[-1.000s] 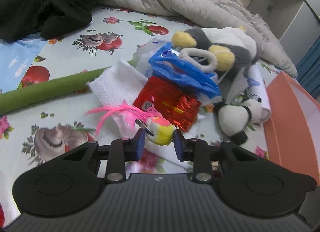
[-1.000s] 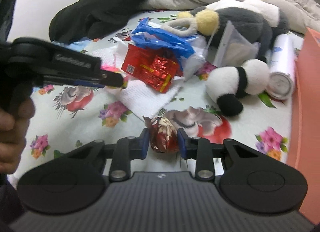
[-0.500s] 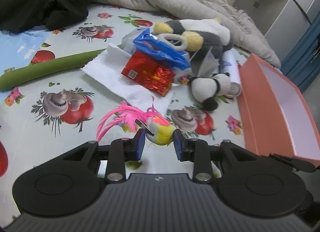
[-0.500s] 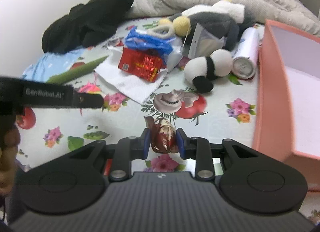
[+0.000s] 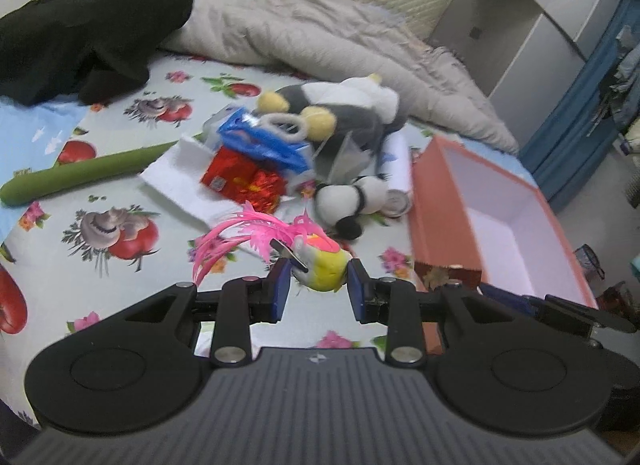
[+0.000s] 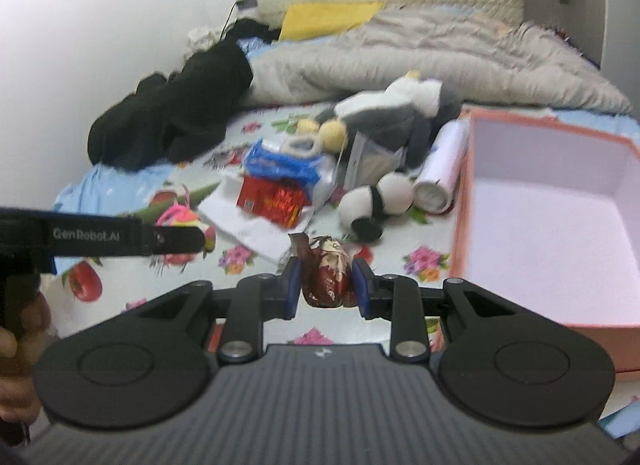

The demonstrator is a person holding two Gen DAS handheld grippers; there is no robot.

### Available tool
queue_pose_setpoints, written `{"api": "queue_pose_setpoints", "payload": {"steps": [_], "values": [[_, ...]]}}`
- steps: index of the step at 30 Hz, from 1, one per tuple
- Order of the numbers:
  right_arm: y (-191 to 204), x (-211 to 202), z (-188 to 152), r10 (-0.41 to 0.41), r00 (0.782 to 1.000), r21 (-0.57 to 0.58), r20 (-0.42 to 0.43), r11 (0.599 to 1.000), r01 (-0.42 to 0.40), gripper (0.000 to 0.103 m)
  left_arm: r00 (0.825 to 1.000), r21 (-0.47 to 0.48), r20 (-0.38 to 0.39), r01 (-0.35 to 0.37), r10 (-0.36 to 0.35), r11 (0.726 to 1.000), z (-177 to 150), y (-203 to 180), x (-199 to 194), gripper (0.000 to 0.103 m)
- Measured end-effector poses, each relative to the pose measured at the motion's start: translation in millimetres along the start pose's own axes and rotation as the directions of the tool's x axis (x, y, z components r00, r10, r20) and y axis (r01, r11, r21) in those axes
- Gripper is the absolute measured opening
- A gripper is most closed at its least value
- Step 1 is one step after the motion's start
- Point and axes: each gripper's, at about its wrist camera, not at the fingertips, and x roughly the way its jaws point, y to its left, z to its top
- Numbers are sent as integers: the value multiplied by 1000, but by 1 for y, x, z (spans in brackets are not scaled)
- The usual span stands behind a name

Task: Organize soft objects
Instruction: 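Carry the chick in the left gripper while the right carries the candy over the pink box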

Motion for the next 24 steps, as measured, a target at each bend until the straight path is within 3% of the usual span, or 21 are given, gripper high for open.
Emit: {"api": "queue_pose_setpoints", "payload": {"steps": [12,24], "values": [[-32,-63,17,-81,990,52,115,996,75,31,992,104,35,119,-123,987,11,-67,-31,36],[-75,-122,3,-184,970,114,160,979,167,31,977,191,31,201,-211,961,-3,-147,-52,36]]}}
